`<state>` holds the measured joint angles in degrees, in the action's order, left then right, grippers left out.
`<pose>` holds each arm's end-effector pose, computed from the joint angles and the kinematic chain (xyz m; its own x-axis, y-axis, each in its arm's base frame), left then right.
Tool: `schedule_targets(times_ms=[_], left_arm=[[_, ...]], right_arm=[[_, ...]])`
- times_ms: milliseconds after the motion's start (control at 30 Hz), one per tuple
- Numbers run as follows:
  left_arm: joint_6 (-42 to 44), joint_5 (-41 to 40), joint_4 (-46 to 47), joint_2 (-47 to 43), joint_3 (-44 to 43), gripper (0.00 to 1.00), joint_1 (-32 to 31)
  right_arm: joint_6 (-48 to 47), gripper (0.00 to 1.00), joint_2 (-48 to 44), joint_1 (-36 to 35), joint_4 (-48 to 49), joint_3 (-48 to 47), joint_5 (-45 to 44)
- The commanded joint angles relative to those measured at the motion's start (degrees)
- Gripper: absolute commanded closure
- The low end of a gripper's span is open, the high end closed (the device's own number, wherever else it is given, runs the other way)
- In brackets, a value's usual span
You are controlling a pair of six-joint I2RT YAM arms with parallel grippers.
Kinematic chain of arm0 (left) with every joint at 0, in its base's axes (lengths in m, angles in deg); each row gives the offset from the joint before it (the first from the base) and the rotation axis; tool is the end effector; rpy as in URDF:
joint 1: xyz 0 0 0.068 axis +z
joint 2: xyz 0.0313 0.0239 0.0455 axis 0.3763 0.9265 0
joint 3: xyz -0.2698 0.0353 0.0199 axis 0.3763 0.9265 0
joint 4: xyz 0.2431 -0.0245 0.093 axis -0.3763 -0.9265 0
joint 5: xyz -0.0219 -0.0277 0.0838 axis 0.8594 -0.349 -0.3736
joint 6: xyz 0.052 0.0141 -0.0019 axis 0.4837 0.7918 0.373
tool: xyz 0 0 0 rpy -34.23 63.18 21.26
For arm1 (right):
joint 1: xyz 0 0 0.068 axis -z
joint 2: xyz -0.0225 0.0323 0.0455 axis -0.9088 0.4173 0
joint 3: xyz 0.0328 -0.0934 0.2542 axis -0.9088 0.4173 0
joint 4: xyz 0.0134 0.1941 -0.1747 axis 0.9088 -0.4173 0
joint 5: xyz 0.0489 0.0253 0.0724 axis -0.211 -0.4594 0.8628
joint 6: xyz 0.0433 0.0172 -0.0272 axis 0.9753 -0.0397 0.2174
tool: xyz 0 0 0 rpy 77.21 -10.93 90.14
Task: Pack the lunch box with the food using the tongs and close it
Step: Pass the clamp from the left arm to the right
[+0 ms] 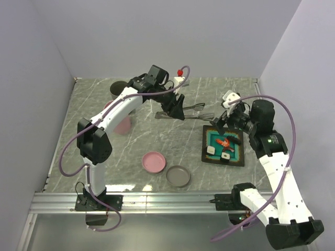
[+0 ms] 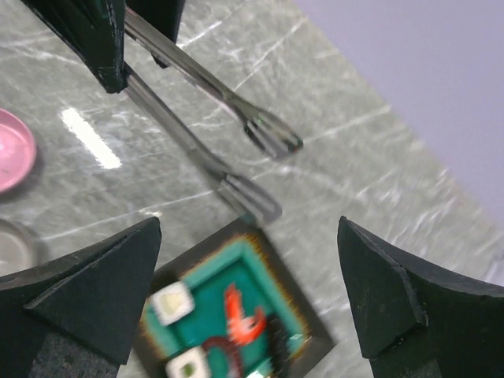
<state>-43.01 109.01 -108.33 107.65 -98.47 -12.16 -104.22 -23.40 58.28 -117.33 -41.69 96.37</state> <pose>0.3420 -0.2622 0.3365 -0.5229 0.4703 -0.7109 0.8523 0.3010 -0.4278 0.1819 0.0415 0.3711 -0.0143 -0.4414 -0.8972 -0.6962 0.6484 -0.3080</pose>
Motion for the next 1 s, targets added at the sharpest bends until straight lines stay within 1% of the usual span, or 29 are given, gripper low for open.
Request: schedule_targets(times_ms=[0,67,133,200,233,267,333,400,533,700,800,967], left_arm=[[-1.75,5.79,2.43,-4.23,0.28,0.33,0.16],[-2.28,6.76,3.05,-4.58,0.81,0.33,0.16],[-2.80,8.17,3.40,-4.85,1.16,0.34,0.16],[-2.89,9.22,3.32,-5.02,1.25,0.34,0.16],[-2.98,9.31,3.40,-4.85,1.34,0.33,0.16],[-3.16,9.66,3.58,-4.85,1.42,0.33,0.16],[-3.68,10.54,3.76,-4.50,1.07,0.33,0.16],[-3.77,11.42,3.58,-4.06,0.37,0.33,0.07],[-3.16,12.65,2.36,-3.53,-1.03,0.33,0.07],[-2.81,13.88,2.35,-3.26,-0.77,0.33,0.07],[-2.72,14.50,2.00,-2.91,-0.51,0.33,-0.19],[-1.84,15.46,0.86,-2.30,-1.21,0.34,-0.63]], right_arm=[[-8.64,0.01,0.89,-2.96,4.94,0.62,1.05],[-12.93,0.02,0.81,-6.46,4.05,0.97,-0.36],[-18.03,0.04,-0.68,-8.32,4.05,1.94,-1.86],[-20.77,0.08,-1.82,-11.57,4.49,3.61,-3.52],[-23.57,0.13,-2.52,-12.80,3.88,3.87,-4.58],[-24.29,0.15,-2.79,-15.51,4.14,4.83,-5.46],[-25.70,0.19,-3.15,-17.29,5.45,5.81,-7.91],[-26.41,0.19,-2.89,-19.13,6.25,6.69,-9.15],[-28.25,0.20,-0.17,-20.28,7.04,6.43,-10.74],[-31.33,0.21,1.77,-21.51,8.27,6.25,-13.20],[-32.47,0.25,2.56,-21.95,8.62,5.99,-13.46],[-33.97,0.37,3.53,-23.36,9.67,6.77,-14.87]])
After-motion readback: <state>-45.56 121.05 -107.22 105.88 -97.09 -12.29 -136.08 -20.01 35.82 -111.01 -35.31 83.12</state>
